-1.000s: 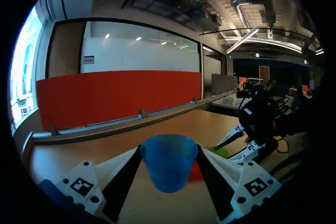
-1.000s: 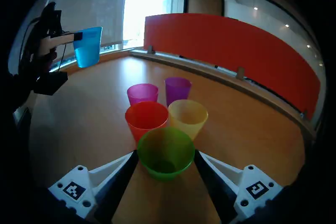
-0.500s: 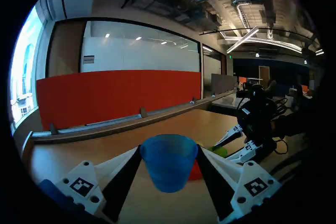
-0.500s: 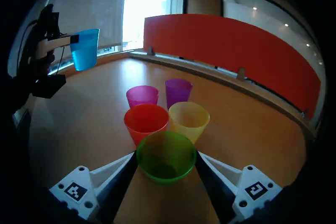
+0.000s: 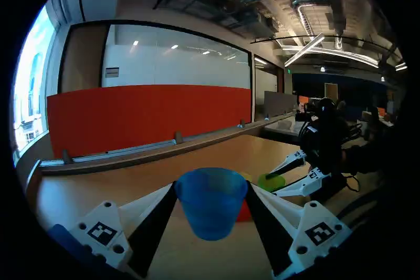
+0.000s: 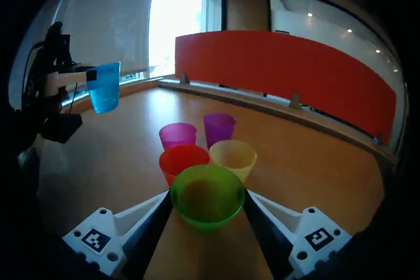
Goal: Pour water
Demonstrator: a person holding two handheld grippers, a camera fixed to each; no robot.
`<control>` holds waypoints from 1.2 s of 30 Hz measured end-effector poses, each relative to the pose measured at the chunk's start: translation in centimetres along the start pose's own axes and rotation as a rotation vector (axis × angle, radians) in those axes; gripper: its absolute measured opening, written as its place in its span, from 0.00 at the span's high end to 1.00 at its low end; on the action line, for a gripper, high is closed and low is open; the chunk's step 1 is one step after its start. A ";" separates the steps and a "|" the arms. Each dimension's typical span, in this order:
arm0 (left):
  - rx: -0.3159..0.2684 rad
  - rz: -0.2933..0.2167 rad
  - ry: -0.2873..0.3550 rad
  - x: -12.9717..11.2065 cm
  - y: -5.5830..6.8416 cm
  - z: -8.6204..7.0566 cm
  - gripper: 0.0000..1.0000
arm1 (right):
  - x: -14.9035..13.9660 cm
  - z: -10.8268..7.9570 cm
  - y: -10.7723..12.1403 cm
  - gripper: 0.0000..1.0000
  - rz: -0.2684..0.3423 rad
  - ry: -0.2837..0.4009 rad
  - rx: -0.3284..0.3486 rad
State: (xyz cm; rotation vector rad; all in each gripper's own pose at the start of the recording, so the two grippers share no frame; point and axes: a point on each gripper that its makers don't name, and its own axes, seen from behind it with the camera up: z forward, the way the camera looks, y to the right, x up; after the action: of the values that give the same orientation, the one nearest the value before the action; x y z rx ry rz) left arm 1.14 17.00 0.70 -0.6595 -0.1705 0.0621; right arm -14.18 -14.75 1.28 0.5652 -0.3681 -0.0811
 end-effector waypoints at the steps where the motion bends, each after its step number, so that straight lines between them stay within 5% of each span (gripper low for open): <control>1: 0.001 -0.001 0.001 0.0 0.1 -0.1 0.11 | 0.3 -0.1 -0.2 0.06 -0.004 0.011 -0.003; 18: 0.017 -0.018 0.042 0.5 2.0 -2.9 0.11 | 7.4 -2.8 -4.2 0.06 -0.037 0.262 -0.032; 36: 0.019 -0.030 0.064 1.0 2.5 -4.4 0.11 | 11.2 -3.6 -7.3 0.06 -0.055 0.414 -0.022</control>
State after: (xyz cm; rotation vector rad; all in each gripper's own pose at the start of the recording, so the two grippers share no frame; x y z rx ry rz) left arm 2.92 16.44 -4.15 -0.6386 -0.1180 0.0144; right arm -2.24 -21.01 -1.83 0.5556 0.0514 -0.0196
